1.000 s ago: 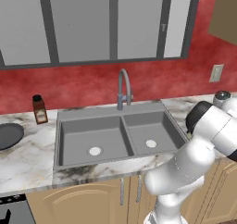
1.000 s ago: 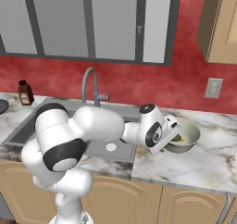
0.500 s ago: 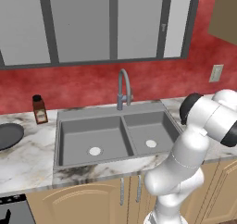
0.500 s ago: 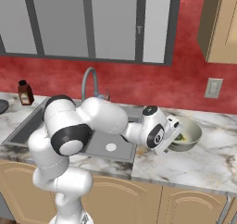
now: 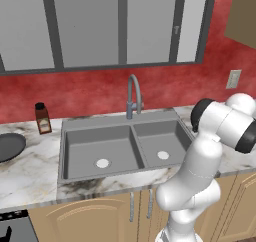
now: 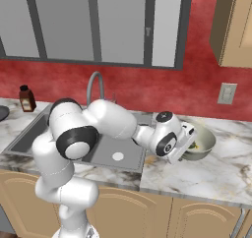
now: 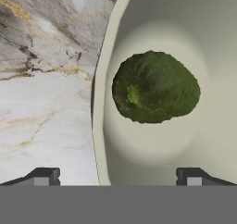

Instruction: Pick the cucumber from the sink and place it in the bowl. Then pick the bowl and place it in the microwave. Then close the microwave door and press the start button.

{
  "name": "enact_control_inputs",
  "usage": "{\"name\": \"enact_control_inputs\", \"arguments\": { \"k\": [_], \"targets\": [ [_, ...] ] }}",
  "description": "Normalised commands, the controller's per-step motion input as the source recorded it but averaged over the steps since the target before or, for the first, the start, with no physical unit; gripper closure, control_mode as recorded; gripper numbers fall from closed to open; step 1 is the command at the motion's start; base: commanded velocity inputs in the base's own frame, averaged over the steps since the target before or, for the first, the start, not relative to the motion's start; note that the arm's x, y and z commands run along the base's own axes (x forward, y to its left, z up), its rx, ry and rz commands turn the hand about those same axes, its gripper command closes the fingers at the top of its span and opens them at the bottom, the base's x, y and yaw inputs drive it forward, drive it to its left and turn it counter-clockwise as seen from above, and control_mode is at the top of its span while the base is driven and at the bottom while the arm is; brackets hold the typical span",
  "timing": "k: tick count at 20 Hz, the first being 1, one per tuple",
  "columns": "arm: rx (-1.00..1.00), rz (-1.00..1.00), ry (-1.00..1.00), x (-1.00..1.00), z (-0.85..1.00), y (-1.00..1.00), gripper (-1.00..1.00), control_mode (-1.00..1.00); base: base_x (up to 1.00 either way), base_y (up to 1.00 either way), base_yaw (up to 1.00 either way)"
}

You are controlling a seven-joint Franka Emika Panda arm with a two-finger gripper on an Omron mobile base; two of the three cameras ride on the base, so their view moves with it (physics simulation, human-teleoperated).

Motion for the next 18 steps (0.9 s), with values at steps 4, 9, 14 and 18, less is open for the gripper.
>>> {"name": "enact_control_inputs", "arguments": {
  "k": [4,9,14,18],
  "targets": [
    [0.00,0.01,0.02,0.06,-0.18,0.00,1.00,-1.00,0.00,0.00,0.00],
    [-0.02,0.05,0.02,0.06,-0.19,-0.01,1.00,-1.00,0.00,0.00,0.00],
    [0.01,0.06,0.01,0.00,-0.05,-0.01,1.00,-1.00,0.00,0.00,0.00],
    [0.00,0.09,0.00,-0.27,0.39,0.00,1.00,-1.00,0.00,0.00,0.00]
  ]
}}
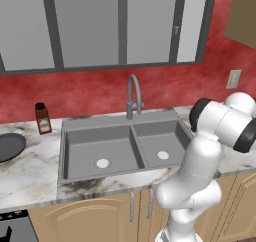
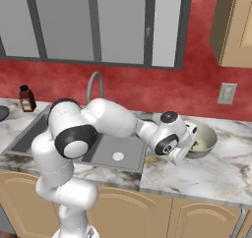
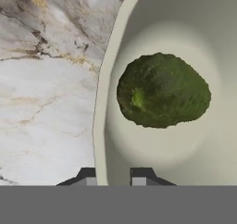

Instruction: Pick the cucumber from the sink and place it in the bowl. Then pick the bowl and place it in the microwave. Then close the microwave door and press the start button.

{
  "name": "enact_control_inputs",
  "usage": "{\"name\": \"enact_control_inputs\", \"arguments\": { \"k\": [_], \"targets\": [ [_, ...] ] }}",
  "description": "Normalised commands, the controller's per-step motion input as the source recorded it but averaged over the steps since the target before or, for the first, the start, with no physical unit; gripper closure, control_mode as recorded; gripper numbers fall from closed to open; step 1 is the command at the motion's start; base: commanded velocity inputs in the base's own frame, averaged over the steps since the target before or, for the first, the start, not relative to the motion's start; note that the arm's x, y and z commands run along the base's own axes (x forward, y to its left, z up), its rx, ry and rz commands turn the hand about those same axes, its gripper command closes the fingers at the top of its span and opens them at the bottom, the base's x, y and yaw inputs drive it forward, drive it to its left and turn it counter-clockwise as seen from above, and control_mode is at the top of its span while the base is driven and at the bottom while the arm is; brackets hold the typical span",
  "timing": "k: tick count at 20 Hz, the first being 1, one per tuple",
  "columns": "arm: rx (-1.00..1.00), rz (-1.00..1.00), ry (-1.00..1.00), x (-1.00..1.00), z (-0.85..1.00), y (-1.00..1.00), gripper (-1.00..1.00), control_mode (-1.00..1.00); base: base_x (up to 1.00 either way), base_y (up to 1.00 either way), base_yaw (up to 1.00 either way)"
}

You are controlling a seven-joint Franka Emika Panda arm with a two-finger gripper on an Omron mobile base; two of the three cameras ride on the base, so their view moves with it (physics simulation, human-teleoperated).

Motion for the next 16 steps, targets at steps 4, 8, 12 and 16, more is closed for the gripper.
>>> {"name": "enact_control_inputs", "arguments": {
  "k": [4,8,12,16],
  "targets": [
    [0.00,0.02,0.00,-0.42,0.87,0.00,1.00,-1.00,0.00,0.00,0.00],
    [0.00,0.01,0.00,-0.60,1.00,0.24,1.00,-1.00,0.00,0.00,0.00],
    [0.00,0.02,0.03,-0.52,1.00,0.62,1.00,-1.00,0.00,0.00,0.00],
    [0.00,0.09,0.03,-0.39,1.00,0.94,1.00,-1.00,0.00,0.00,0.00]
  ]
}}
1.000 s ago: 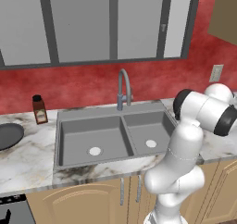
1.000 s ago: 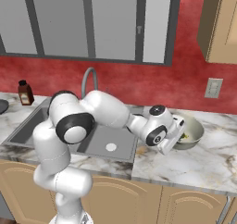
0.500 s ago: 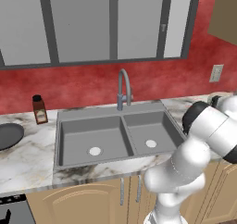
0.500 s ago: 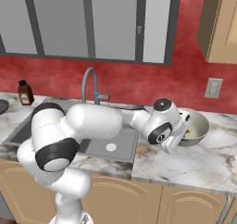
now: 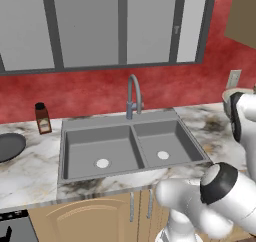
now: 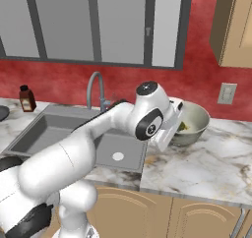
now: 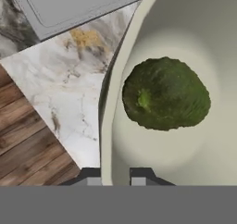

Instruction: Pick the cucumber from the sink and place it in the bowl. Then pick the bowl and place it in the microwave. Then close the microwave door and press the start button.

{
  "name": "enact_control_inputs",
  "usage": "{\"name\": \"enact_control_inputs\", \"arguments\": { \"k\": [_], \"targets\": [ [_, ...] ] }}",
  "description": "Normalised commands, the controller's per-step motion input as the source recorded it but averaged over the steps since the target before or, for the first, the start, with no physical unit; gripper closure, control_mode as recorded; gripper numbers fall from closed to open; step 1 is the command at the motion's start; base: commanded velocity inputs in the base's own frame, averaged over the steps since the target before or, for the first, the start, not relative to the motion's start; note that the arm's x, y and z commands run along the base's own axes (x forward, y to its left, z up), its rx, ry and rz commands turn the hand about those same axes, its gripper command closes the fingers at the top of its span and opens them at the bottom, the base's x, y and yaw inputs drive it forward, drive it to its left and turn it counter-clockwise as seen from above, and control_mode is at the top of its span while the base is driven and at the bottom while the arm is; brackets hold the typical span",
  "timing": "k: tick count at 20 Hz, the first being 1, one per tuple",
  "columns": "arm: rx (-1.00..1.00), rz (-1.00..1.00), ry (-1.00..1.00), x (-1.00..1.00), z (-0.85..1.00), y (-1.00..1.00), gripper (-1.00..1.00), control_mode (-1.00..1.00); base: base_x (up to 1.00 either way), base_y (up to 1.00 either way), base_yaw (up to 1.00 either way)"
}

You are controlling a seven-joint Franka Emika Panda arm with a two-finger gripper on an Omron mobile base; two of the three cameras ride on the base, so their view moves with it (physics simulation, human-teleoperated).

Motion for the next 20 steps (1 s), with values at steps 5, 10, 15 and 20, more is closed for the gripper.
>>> {"name": "enact_control_inputs", "arguments": {
  "k": [5,10,15,20],
  "targets": [
    [0.00,0.14,0.00,-0.38,1.00,0.99,1.00,-1.00,0.00,0.00,0.00],
    [0.02,0.16,0.00,-0.45,1.00,0.85,1.00,-1.00,0.00,0.00,0.00],
    [0.08,0.28,0.00,-0.29,0.76,0.71,1.00,-1.00,0.00,0.00,0.00],
    [0.05,0.31,0.00,-0.18,0.23,0.52,1.00,-1.00,0.00,0.00,0.00]
  ]
}}
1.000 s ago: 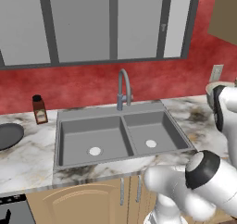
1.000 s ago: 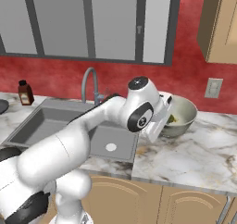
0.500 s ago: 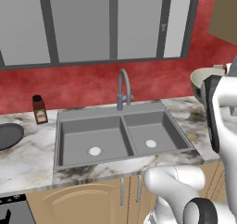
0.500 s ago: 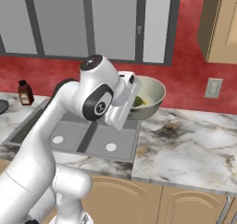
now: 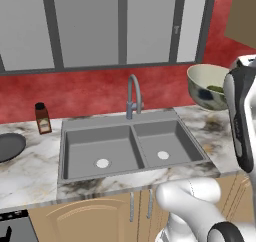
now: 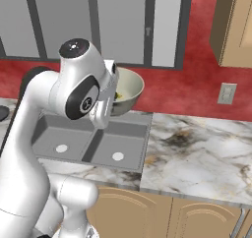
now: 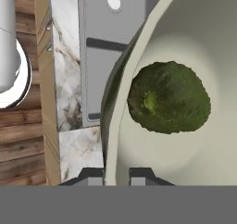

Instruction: Pick the cucumber from the sink and place it in the bowl. Then pick the bowl and place it in the microwave. Then close the microwave door and press the start button.

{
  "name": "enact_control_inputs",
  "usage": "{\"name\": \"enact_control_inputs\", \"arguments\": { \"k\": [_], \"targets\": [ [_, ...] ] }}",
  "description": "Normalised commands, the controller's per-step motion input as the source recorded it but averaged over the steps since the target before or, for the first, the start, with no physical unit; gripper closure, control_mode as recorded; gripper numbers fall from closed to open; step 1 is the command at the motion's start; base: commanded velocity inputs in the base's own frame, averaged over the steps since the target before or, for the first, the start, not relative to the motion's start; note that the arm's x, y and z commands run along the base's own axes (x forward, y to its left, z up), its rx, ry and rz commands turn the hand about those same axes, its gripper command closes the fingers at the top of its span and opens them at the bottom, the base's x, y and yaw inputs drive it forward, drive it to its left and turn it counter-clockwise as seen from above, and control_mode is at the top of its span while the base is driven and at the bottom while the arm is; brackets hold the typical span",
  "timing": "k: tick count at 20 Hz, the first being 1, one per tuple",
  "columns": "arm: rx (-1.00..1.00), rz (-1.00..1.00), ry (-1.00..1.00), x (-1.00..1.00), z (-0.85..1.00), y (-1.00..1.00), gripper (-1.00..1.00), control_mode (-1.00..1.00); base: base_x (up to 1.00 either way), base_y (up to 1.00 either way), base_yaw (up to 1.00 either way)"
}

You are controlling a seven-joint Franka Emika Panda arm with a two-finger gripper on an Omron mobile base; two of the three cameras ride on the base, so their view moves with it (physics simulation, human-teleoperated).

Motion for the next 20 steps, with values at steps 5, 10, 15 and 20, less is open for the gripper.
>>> {"name": "enact_control_inputs", "arguments": {
  "k": [5,10,15,20],
  "targets": [
    [-0.02,0.12,-0.03,-0.02,-0.03,0.41,1.00,-1.00,0.00,0.00,0.00],
    [-0.07,0.00,-0.15,0.00,-0.02,0.39,1.00,-1.00,0.00,0.00,0.00],
    [0.00,0.01,0.00,0.00,0.00,0.01,1.00,-1.00,0.00,0.00,0.00],
    [0.00,0.00,0.00,0.00,0.00,0.00,1.00,1.00,0.00,0.00,0.00]
  ]
}}
